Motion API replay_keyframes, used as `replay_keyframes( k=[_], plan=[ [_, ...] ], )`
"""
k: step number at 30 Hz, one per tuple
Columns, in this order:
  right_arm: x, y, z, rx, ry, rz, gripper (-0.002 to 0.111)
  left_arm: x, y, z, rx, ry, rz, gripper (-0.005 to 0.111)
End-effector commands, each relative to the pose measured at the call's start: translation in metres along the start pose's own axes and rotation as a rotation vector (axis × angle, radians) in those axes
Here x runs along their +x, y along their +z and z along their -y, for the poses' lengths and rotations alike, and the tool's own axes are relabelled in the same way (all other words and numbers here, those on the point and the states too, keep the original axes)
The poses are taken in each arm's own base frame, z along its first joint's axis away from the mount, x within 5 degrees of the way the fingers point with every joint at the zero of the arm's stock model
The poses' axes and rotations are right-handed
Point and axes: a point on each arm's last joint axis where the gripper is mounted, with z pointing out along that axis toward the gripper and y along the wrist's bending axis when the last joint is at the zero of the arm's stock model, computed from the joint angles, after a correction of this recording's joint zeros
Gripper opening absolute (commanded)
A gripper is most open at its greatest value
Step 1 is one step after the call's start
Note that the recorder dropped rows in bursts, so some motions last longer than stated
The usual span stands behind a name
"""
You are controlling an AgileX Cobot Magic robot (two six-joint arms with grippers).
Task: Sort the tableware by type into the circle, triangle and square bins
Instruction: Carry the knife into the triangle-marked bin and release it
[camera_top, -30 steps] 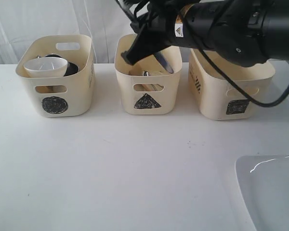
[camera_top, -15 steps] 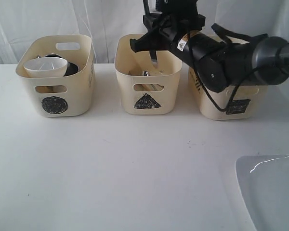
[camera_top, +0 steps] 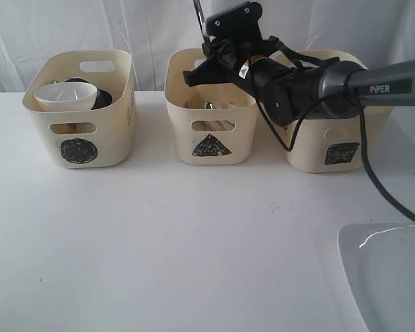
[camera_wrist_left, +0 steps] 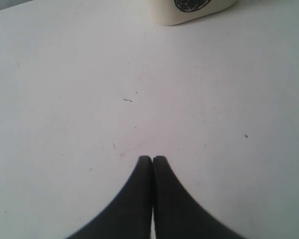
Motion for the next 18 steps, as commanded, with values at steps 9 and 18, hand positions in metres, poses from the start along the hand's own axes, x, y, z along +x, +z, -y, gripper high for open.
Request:
replay_keyframes(
  k=[9, 18],
  plan=[
    [-0.004, 0.000, 0.006, 0.014, -0.004, 0.002, 0.036, 0.001, 0.000, 0.001, 0.003, -0.007, 0.001, 0.000],
    [-0.039, -0.014, 0.011, 0.022, -0.006, 0.029, 0.036, 0.001, 0.000, 0.001, 0.003, -0.007, 0.001, 0.000]
  ],
)
